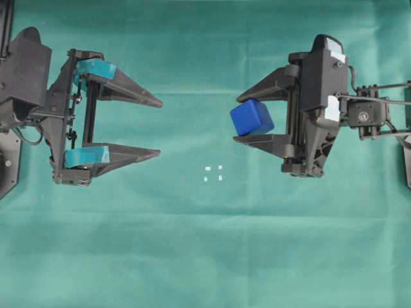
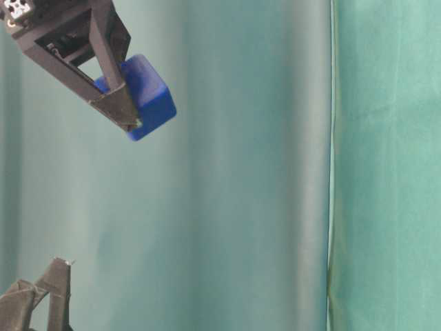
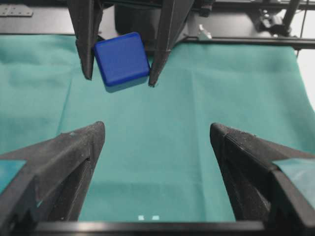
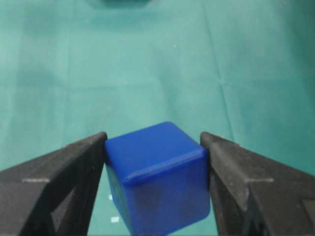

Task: Handover the blue block to the right arm after grasping it with the left arm, then place it in the designated position.
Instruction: 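Lower the cube with the right gripper toward the table center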

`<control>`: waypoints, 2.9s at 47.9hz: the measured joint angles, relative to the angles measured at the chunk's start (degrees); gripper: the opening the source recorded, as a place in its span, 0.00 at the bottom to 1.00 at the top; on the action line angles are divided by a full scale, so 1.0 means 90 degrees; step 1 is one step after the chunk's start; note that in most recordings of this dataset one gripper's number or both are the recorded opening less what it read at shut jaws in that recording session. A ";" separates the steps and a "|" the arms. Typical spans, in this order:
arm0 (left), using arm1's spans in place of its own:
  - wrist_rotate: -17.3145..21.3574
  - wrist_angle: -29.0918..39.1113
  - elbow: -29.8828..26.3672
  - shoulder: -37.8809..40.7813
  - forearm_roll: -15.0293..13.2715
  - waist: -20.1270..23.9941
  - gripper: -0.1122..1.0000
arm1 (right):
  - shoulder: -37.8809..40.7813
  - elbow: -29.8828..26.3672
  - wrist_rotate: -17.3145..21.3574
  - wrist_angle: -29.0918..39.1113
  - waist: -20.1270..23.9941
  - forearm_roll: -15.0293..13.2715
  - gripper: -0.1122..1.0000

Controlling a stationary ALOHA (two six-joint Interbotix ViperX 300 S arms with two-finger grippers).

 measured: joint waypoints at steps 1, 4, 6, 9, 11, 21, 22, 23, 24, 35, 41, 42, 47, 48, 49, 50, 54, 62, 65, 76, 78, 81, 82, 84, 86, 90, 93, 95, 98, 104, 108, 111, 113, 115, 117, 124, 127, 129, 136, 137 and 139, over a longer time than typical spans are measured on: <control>0.0000 0.0000 0.0000 0.0000 0.0000 0.0000 1.00 | 0.0020 0.0010 0.0000 -0.0020 0.0000 -0.0010 0.68; 0.0000 0.0000 0.0000 0.0000 0.0000 0.0000 1.00 | 0.0127 0.0010 0.0020 -0.0078 0.0000 0.0000 0.68; 0.0000 0.0010 0.0000 0.0000 0.0000 0.0010 1.00 | 0.0205 0.0020 0.0020 -0.0117 0.0000 -0.0010 0.68; 0.0000 0.0000 0.0000 0.0000 0.0000 0.0000 1.00 | 0.0322 0.0020 0.0020 -0.0166 0.0000 0.0000 0.68; 0.0000 0.0000 0.0000 0.0000 -0.0010 0.0000 1.00 | 0.0391 0.0020 0.0020 -0.0225 0.0000 0.0000 0.68; 0.0000 0.0010 0.0000 -0.0010 0.0000 0.0010 1.00 | 0.0889 0.0117 0.0137 -0.0576 0.0000 0.0000 0.68; 0.0000 0.0010 0.0000 0.0000 -0.0010 0.0000 1.00 | 0.0947 0.0137 0.0166 -0.0625 0.0000 0.0000 0.68; -0.0010 0.0000 0.0000 0.0000 0.0000 0.0000 1.00 | 0.0996 0.0156 0.0195 -0.0684 0.0000 0.0000 0.68; 0.0000 0.0000 0.0000 0.0000 -0.0010 0.0000 1.00 | 0.1064 0.0176 0.0234 -0.0752 0.0000 0.0000 0.68; 0.0000 0.0000 0.0000 0.0000 0.0000 0.0000 1.00 | 0.1670 0.0303 0.0332 -0.1348 0.0000 0.0000 0.68; 0.0000 0.0000 0.0000 0.0000 -0.0010 0.0000 1.00 | 0.1982 0.0313 0.0352 -0.1699 0.0000 0.0000 0.68; 0.0000 0.0010 0.0000 0.0000 0.0000 0.0000 1.00 | 0.2021 0.0313 0.0352 -0.1748 0.0010 0.0000 0.68; -0.0010 0.0000 0.0000 0.0000 0.0000 0.0000 1.00 | 0.2207 0.0313 0.0352 -0.1963 0.0000 0.0000 0.68; -0.0020 0.0000 0.0000 0.0010 0.0000 0.0000 1.00 | 0.2256 0.0313 0.0352 -0.2021 0.0010 0.0000 0.68; -0.0020 0.0010 0.0000 0.0010 0.0000 0.0000 1.00 | 0.2305 0.0313 0.0352 -0.2070 0.0000 0.0000 0.68; -0.0020 0.0000 0.0000 0.0010 0.0000 0.0000 1.00 | 0.2354 0.0313 0.0352 -0.2129 0.0010 0.0000 0.68; -0.0020 0.0000 0.0000 0.0029 0.0000 0.0000 1.00 | 0.2529 0.0313 0.0361 -0.2314 0.0010 0.0000 0.68; -0.0010 0.0000 0.0000 0.0039 0.0000 0.0010 1.00 | 0.2861 0.0313 0.0361 -0.2588 0.0000 0.0000 0.68; -0.0020 0.0000 0.0000 0.0039 0.0000 0.0000 1.00 | 0.2949 0.0303 0.0361 -0.2656 0.0010 0.0000 0.68; -0.0020 0.0010 0.0010 0.0039 0.0000 0.0000 1.00 | 0.3252 0.0225 0.0361 -0.2832 0.0010 0.0010 0.68; -0.0020 0.0000 0.0000 0.0039 0.0000 0.0000 1.00 | 0.3320 0.0195 0.0361 -0.2871 0.0010 0.0000 0.68; -0.0020 0.0000 0.0000 0.0039 0.0000 0.0000 1.00 | 0.3408 0.0156 0.0361 -0.2939 0.0010 0.0000 0.68; -0.0020 0.0000 0.0000 0.0039 0.0000 0.0000 1.00 | 0.3438 0.0146 0.0361 -0.2959 0.0010 0.0010 0.68; -0.0020 0.0000 0.0000 0.0039 0.0000 0.0000 1.00 | 0.3496 0.0127 0.0361 -0.3008 0.0010 0.0000 0.68; -0.0020 0.0010 0.0000 0.0039 0.0000 0.0010 1.00 | 0.3545 0.0117 0.0361 -0.3047 0.0010 0.0000 0.68; -0.0020 0.0010 0.0000 0.0039 0.0000 0.0000 1.00 | 0.3652 0.0098 0.0361 -0.3135 0.0010 0.0010 0.68; -0.0020 0.0010 0.0000 0.0039 0.0000 0.0000 1.00 | 0.3730 0.0068 0.0361 -0.3174 0.0010 0.0000 0.68; -0.0010 0.0000 0.0000 0.0039 0.0000 0.0000 1.00 | 0.3760 0.0059 0.0361 -0.3184 0.0010 0.0000 0.68; -0.0020 0.0010 0.0000 0.0039 0.0000 0.0010 1.00 | 0.3828 0.0049 0.0361 -0.3203 0.0010 0.0000 0.68; -0.0020 0.0010 0.0000 0.0039 0.0000 0.0000 1.00 | 0.3945 0.0010 0.0361 -0.3242 0.0010 0.0000 0.68; -0.0020 0.0010 0.0000 0.0039 -0.0010 0.0010 1.00 | 0.3994 0.0000 0.0361 -0.3271 0.0010 0.0000 0.68; -0.0020 0.0010 0.0000 0.0039 0.0000 0.0000 1.00 | 0.4004 0.0010 0.0361 -0.3291 0.0010 0.0000 0.68; -0.0020 0.0000 0.0000 0.0039 0.0000 0.0000 1.00 | 0.4004 0.0000 0.0361 -0.3301 0.0010 0.0000 0.68; -0.0010 0.0000 0.0000 0.0039 0.0000 0.0000 1.00 | 0.4004 -0.0010 0.0361 -0.3301 0.0010 0.0000 0.68; -0.0020 0.0010 0.0000 0.0039 -0.0010 0.0010 1.00 | 0.4004 0.0000 0.0361 -0.3301 0.0010 0.0000 0.68; -0.0020 0.0000 0.0000 0.0039 0.0000 0.0000 1.00 | 0.4004 -0.0010 0.0361 -0.3301 0.0010 0.0010 0.68; -0.0020 0.0000 0.0000 0.0039 0.0000 0.0010 1.00 | 0.4004 -0.0010 0.0361 -0.3301 0.0000 0.0000 0.68; -0.0020 0.0010 0.0000 0.0039 0.0000 0.0000 1.00 | 0.4004 0.0000 0.0361 -0.3301 0.0010 0.0000 0.68; -0.0020 0.0010 0.0000 0.0039 0.0000 0.0000 1.00 | 0.4004 -0.0010 0.0361 -0.3301 0.0010 0.0000 0.68; -0.0020 0.0010 0.0000 0.0039 0.0000 0.0000 1.00 | 0.4004 -0.0010 0.0361 -0.3301 0.0010 0.0000 0.68; -0.0020 0.0000 0.0000 0.0039 0.0000 0.0010 1.00 | 0.4004 0.0000 0.0361 -0.3301 0.0010 0.0000 0.68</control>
